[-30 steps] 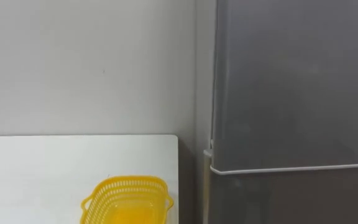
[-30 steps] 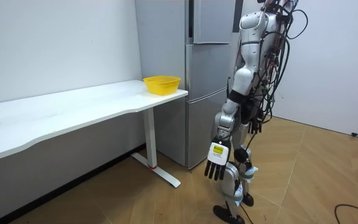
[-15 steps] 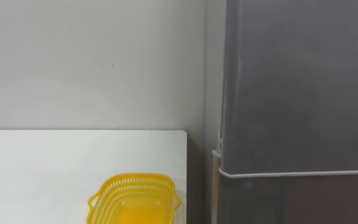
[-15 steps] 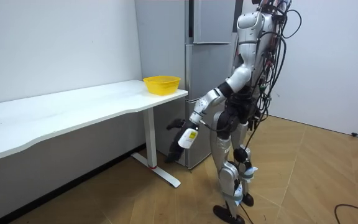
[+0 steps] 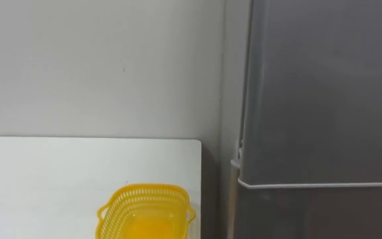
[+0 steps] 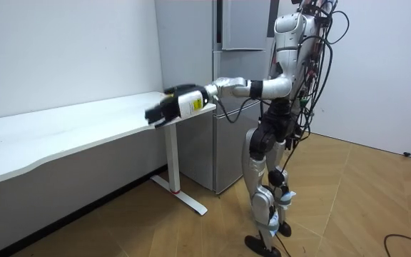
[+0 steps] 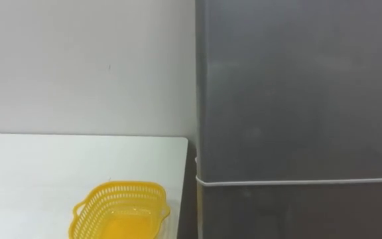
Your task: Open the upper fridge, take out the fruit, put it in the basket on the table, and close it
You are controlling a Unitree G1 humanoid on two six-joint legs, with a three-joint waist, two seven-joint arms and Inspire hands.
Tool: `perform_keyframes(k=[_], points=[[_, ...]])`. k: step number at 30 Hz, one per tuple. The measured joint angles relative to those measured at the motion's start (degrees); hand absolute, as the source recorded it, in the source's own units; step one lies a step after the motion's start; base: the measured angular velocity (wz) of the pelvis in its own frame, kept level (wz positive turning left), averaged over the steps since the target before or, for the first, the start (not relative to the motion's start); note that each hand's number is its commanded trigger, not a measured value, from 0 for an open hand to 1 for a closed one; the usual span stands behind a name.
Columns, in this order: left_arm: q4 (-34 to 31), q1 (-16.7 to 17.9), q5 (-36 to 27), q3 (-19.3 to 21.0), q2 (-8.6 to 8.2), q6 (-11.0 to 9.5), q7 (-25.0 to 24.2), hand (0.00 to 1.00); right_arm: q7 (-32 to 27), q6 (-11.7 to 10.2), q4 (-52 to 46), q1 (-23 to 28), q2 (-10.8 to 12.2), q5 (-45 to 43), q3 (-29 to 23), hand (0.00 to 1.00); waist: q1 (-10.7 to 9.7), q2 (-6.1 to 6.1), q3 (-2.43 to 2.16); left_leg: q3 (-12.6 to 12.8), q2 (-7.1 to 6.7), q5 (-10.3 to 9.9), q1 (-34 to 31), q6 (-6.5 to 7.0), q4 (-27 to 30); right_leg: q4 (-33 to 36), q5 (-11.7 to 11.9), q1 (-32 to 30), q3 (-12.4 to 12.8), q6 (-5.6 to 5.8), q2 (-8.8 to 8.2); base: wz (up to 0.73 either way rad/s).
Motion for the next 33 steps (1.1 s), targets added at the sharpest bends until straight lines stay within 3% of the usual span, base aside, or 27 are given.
perform_keyframes(k=[5,8,12,13,16,20,23,33], points=[[-8.47,0.02,4.37,-0.56,0.04,-1.00,-0.15,0.00,1.58,-0.35,0.25,1.32,0.27,0.09,1.81,0.00,-0.02,0.04,0.01,-0.07,0.04,0.00,-0.10,0.00,0.07,-0.12,0.01,0.02,-0.12,-0.01,-0.02,0.00],[-11.19,-0.02,4.90,-3.31,0.21,-1.80,-2.45,0.00,3.11,-0.40,1.16,1.48,0.29,0.55,2.80,0.00,-0.40,0.09,0.06,-0.85,-0.10,0.00,-0.62,0.00,0.37,-0.27,0.00,0.02,-0.42,0.00,-0.10,0.09],[-16.30,-0.19,4.89,-6.07,0.22,-1.80,-8.18,0.00,4.50,-0.47,1.91,0.34,0.44,-0.01,2.63,0.00,-1.72,-0.18,0.38,-0.97,-0.08,0.00,-0.78,0.00,0.78,-0.36,0.00,0.12,-0.26,0.00,-0.04,0.01],[-16.96,-0.97,4.89,-6.73,0.43,-1.85,-10.30,0.00,4.87,-0.52,1.95,-0.24,0.44,-0.09,2.64,0.00,-1.95,-0.40,0.71,-0.96,-0.08,0.00,-0.77,0.00,0.78,-0.33,0.00,0.13,-0.23,0.00,-0.04,0.00],[-17.95,-1.41,4.85,-9.07,2.08,-1.86,-15.20,0.00,5.93,-1.04,2.29,-1.06,0.64,-0.11,2.73,0.00,-3.24,-0.33,0.89,-0.95,-0.08,0.00,-1.04,0.00,0.78,-0.38,0.00,0.19,-0.25,0.00,0.06,0.00],[-19.86,-2.69,4.85,-11.95,3.05,-1.83,-21.24,0.00,6.23,-1.49,4.05,-2.87,0.83,-0.07,2.75,0.00,-3.97,-0.26,1.01,-0.68,-0.10,0.00,-1.34,0.00,0.86,-0.30,0.00,-0.13,-0.22,0.00,0.02,0.01],[-21.70,-3.26,4.26,-13.33,4.44,-1.83,-27.16,0.00,6.21,-1.61,4.06,-3.07,0.77,-0.04,2.76,0.00,-4.57,-0.39,0.93,-0.68,-0.09,0.00,-2.06,0.00,1.17,-0.16,0.01,-0.74,-0.18,-0.01,0.01,-0.02],[-23.08,-3.38,2.83,-16.00,4.47,-0.29,-42.75,0.00,6.15,-2.67,4.77,-3.19,0.70,-0.08,2.75,0.00,-5.30,-0.09,0.70,0.02,0.05,0.00,-1.88,0.00,1.14,-0.17,0.09,-1.14,1.16,-0.10,0.16,-0.09]])
